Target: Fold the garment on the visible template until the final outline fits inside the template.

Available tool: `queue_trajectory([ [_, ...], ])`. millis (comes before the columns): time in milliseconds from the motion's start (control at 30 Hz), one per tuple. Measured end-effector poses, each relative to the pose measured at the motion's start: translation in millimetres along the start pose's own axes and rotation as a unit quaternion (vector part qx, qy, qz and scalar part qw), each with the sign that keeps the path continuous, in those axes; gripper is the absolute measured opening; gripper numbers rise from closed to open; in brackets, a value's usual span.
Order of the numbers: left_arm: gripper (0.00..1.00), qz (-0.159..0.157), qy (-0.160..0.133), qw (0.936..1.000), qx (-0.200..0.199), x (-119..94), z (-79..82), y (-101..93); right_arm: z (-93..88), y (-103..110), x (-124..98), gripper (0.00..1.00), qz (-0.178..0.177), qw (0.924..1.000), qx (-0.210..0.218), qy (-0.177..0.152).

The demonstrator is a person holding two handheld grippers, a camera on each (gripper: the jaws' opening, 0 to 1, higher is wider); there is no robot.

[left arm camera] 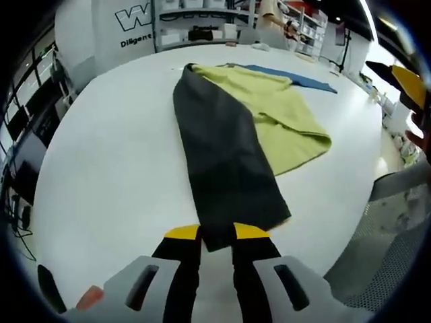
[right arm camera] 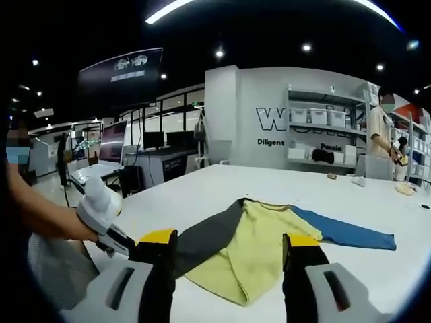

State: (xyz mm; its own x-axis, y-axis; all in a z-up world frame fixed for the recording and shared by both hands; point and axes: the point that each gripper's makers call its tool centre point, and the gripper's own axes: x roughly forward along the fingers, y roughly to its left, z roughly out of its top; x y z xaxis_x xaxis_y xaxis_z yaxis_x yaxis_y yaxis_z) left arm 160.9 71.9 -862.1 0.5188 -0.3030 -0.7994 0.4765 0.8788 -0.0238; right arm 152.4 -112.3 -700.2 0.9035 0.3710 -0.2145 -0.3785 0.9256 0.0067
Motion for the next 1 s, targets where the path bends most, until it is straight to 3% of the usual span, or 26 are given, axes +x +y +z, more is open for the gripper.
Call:
queue_trajectory([
  [167, 0.09, 0.000, 0.000, 1.0000, 0.008, 0, 0.6, -2.0, 0.2, -1, 0, 0.64, -0.001, 1.0000, 0.000, 0.000],
  [233, 0.00, -0.002, 0.001, 1.0000, 0.009, 1, 0.4, -1.9, 0.4, -1, -1, 0.64, -0.002, 1.0000, 0.000, -0.001],
  [533, 0.00, -0.006, 0.005, 1.0000, 0.005, -1, 0.2, -2.4, -0.8, -3, -1, 0.63, -0.005, 1.0000, 0.000, 0.003],
  [1000, 0.00, 0.012, -0.037, 0.9992, -0.007, -23, 17.1, 11.7, -5.1, 0, 1, 0.62, -0.002, 0.9999, -0.009, 0.014],
])
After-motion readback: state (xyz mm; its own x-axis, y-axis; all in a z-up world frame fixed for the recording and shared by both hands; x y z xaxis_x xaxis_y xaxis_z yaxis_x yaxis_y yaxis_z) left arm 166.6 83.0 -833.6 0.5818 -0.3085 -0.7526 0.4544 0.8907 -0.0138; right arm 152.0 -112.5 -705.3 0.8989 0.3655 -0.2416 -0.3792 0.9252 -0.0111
